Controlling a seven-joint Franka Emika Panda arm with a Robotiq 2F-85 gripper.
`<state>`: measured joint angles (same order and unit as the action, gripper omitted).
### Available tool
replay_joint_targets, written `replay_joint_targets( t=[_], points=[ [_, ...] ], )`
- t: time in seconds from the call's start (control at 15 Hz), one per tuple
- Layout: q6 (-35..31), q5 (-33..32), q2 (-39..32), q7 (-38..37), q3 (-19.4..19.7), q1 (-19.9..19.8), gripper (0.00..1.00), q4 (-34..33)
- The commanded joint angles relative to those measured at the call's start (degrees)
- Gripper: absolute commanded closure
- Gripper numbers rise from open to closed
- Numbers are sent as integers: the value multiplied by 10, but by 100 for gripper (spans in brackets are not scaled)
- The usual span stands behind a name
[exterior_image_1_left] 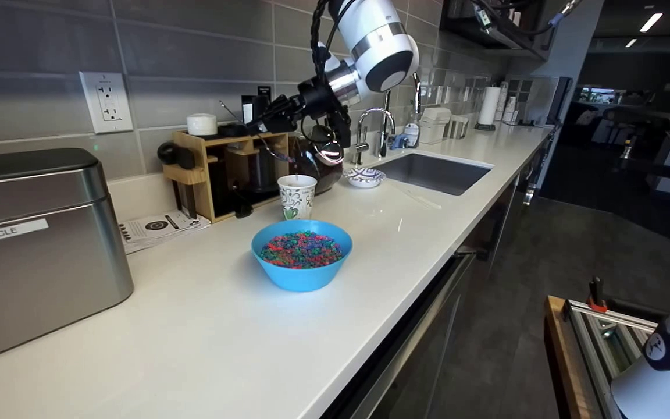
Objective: Put some of the contents of the blue bowl into the paper cup using the silver spoon
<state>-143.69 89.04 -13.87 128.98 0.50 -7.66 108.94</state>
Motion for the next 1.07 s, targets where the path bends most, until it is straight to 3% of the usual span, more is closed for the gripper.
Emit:
replay_joint_targets(
  t=[0.0,1.0],
  points=[
    [23,52,5,44,12,4,98,5],
    [111,124,9,99,33,4,98,18]
  ],
)
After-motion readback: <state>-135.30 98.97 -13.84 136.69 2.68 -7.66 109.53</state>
